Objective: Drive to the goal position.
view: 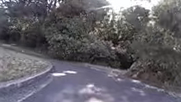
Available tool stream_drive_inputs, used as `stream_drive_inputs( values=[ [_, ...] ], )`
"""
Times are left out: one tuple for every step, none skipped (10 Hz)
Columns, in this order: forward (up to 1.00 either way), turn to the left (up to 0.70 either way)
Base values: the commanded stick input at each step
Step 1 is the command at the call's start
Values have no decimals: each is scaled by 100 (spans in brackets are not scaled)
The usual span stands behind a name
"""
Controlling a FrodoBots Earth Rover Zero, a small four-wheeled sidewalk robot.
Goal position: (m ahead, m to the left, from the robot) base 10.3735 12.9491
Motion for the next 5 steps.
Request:
stream_drive_inputs(
  values=[
    [60, 0],
    [60, 0],
    [60, 0],
    [60, 0],
    [60, 2]
  ],
)
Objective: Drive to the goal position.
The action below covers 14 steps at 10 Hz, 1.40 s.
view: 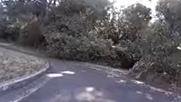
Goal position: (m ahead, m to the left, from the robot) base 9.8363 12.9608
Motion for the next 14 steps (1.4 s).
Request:
stream_drive_inputs(
  values=[
    [60, 11],
    [60, 15],
    [60, 15],
    [60, 15],
    [60, 15],
    [60, 15],
    [60, 5],
    [60, 0],
    [60, 0],
    [65, 0],
    [70, 0],
    [70, 0],
    [70, 5],
    [70, 13]
  ],
)
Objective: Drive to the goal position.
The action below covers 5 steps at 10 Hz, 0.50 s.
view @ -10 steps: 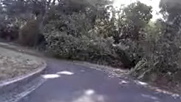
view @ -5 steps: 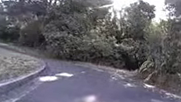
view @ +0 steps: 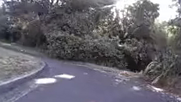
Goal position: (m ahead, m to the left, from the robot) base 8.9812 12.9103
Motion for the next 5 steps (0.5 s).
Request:
stream_drive_inputs(
  values=[
    [70, 14],
    [70, 0],
    [70, 0],
    [70, 0],
    [70, 0]
  ],
)
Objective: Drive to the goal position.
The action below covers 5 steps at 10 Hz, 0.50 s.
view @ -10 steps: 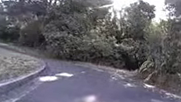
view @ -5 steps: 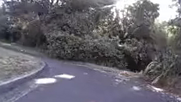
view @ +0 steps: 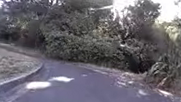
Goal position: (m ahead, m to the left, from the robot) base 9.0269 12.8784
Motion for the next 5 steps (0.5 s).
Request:
stream_drive_inputs(
  values=[
    [70, 0],
    [70, 4],
    [70, 12],
    [70, 14],
    [70, 12]
  ],
)
